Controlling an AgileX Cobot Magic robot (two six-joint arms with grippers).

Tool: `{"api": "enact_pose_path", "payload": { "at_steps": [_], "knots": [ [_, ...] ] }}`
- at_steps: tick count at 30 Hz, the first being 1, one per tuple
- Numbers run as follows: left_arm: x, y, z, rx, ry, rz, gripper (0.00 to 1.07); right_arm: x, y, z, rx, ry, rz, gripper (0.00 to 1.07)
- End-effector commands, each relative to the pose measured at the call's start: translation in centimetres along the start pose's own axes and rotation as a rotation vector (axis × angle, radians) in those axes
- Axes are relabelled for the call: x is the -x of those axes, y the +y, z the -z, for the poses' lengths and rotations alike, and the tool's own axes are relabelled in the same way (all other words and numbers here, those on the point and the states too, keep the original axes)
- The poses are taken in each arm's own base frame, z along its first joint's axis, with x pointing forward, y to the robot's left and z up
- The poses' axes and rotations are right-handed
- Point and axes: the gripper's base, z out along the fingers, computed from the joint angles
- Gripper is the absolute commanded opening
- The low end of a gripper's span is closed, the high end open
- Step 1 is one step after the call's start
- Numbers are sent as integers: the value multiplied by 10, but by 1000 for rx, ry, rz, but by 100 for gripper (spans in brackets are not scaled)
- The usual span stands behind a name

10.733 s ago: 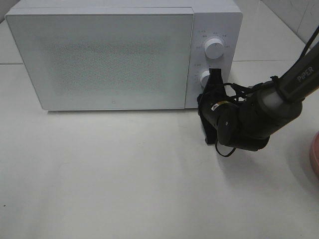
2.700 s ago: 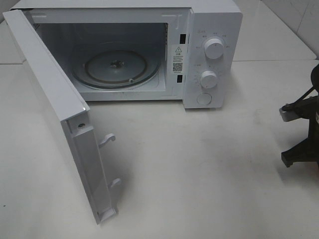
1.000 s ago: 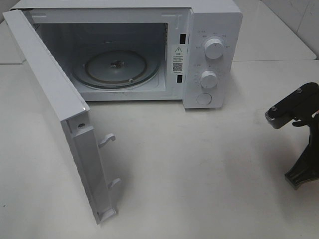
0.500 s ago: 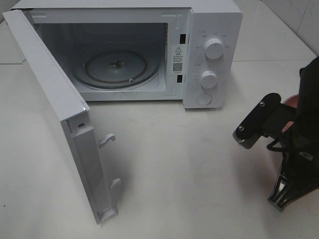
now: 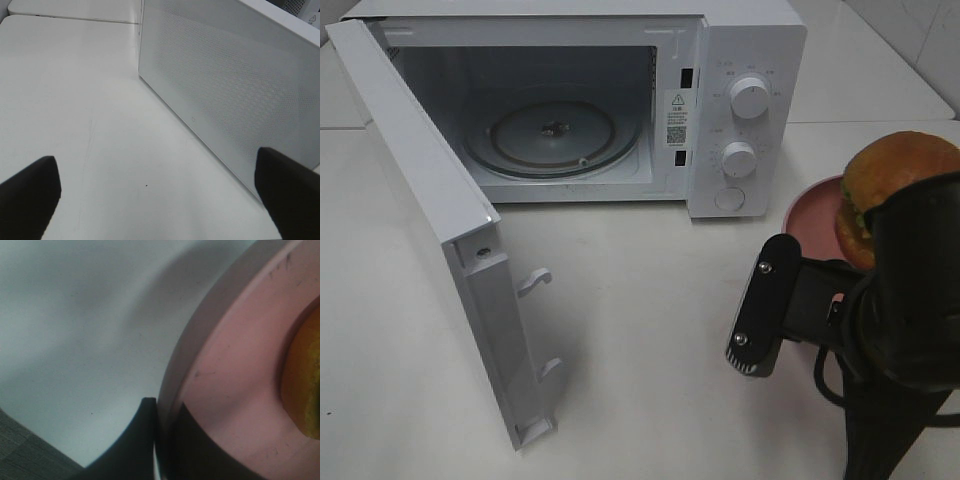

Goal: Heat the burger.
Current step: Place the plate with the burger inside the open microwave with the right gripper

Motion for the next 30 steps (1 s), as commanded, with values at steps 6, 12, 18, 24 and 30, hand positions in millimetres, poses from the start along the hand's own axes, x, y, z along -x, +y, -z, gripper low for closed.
{"api": "enact_pose_path", "payload": {
  "at_steps": [6,12,18,24,30],
  "knots": [
    [-1,-1,2,-4,-22,4,98,3,9,10,-72,-36,194,0],
    [-1,-1,2,-4,-22,4,98,9,20,18,-102,-109,357,0],
    [-1,-1,2,-4,-22,4,98,12,22,18,-92,-151,460,0],
    [-1,-1,2,-4,-22,4,98,18,27,19,-81,-225,632,0],
    [-1,-1,2,-4,-22,4,98,23,30,20,-81,-282,750,0]
  ]
}}
